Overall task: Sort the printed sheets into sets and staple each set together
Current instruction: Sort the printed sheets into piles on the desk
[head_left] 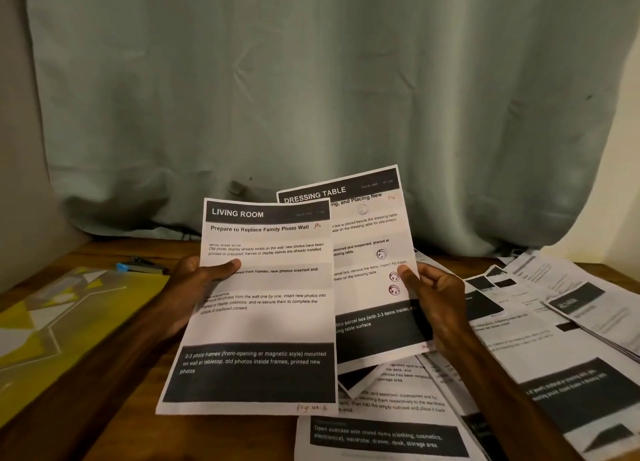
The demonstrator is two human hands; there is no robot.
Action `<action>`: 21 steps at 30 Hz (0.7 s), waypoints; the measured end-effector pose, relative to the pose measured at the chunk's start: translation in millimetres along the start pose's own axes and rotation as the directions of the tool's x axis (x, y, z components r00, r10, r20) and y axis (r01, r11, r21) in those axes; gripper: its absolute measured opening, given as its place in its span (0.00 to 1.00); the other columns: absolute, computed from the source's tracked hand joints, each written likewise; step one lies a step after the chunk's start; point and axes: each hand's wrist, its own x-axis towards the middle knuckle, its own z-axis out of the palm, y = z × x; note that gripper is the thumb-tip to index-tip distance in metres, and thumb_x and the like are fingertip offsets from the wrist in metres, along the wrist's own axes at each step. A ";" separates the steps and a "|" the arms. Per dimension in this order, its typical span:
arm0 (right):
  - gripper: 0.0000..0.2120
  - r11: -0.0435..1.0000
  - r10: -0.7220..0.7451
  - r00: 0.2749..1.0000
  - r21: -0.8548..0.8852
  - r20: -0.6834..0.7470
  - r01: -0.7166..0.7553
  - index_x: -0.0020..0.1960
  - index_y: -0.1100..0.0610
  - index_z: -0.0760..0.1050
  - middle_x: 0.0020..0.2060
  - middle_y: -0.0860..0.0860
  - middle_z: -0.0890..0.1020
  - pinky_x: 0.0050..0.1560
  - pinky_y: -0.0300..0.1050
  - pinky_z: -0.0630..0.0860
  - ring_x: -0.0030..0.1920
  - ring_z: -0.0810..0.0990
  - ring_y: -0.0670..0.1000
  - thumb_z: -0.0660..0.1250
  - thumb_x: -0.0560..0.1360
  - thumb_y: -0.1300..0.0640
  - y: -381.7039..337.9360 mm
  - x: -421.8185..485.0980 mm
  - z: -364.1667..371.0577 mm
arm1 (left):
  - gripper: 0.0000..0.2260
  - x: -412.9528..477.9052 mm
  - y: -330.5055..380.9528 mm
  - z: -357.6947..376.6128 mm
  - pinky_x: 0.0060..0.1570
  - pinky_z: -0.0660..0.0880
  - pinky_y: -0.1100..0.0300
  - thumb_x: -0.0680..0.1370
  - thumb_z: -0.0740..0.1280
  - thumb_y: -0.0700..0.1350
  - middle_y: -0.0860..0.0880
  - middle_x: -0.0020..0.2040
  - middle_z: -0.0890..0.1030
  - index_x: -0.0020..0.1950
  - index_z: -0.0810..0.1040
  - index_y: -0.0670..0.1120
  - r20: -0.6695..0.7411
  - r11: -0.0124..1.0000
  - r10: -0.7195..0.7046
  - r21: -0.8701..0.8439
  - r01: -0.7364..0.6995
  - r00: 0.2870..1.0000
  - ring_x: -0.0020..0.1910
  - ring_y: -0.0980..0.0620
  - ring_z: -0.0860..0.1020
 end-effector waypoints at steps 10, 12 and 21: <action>0.04 0.997 0.052 0.999 0.063 0.008 -0.052 0.51 0.51 0.82 0.41 0.47 0.87 0.31 0.38 0.80 0.36 0.87 0.45 0.74 0.76 0.55 -3.7 -7.3 3.0 | 0.13 -7.7 3.2 7.8 0.59 0.78 0.33 0.77 0.74 0.42 0.42 0.53 0.87 0.60 0.78 0.44 -0.052 0.999 0.025 -0.047 -0.028 0.998 0.52 0.35 0.85; 0.06 0.995 0.070 0.998 0.066 0.002 -0.070 0.52 0.52 0.82 0.43 0.49 0.88 0.35 0.42 0.82 0.39 0.88 0.48 0.75 0.76 0.55 -4.8 -9.1 3.4 | 0.10 -8.8 3.6 10.2 0.58 0.79 0.34 0.77 0.74 0.42 0.42 0.52 0.87 0.58 0.79 0.44 -0.067 0.998 0.040 -0.049 -0.044 0.997 0.51 0.35 0.85; 0.07 0.986 0.162 0.976 0.022 0.143 -0.167 0.54 0.53 0.82 0.44 0.52 0.88 0.48 0.57 0.85 0.43 0.88 0.54 0.74 0.76 0.55 -8.3 -38.3 31.4 | 0.14 -9.0 -1.8 17.7 0.45 0.84 0.48 0.77 0.74 0.44 0.44 0.53 0.87 0.61 0.80 0.45 -0.033 0.991 0.080 -0.109 -0.083 0.996 0.48 0.40 0.87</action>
